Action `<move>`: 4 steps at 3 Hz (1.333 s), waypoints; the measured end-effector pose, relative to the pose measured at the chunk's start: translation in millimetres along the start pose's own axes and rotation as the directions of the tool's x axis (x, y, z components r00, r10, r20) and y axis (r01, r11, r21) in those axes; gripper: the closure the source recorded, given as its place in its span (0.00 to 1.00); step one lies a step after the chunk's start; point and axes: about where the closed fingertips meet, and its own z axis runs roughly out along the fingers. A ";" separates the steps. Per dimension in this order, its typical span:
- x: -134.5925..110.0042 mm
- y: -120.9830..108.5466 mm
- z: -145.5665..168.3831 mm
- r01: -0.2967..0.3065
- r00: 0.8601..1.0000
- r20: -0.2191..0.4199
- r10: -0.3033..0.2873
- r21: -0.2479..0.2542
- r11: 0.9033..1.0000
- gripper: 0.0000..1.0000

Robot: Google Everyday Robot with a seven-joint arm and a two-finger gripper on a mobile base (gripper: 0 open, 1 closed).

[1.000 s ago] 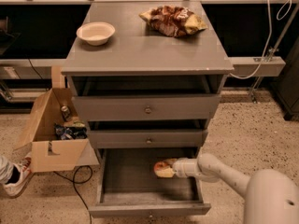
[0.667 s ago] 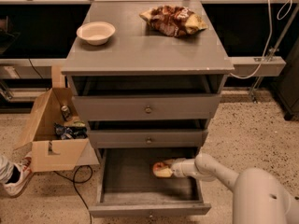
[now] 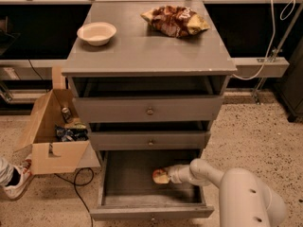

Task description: Place apple into bottom drawer

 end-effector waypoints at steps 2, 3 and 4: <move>7.5 -3.7 0.0 -0.004 1.000 -0.012 0.004 0.010 1.000 0.00; -1.5 -1.6 -57.2 0.023 0.997 0.066 -0.029 0.079 0.997 0.00; -51.6 27.4 -124.9 0.141 0.967 0.187 -0.170 0.161 0.977 0.00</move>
Offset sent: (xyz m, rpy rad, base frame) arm -0.0105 -0.0890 0.0879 -0.0078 -0.1949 -0.1317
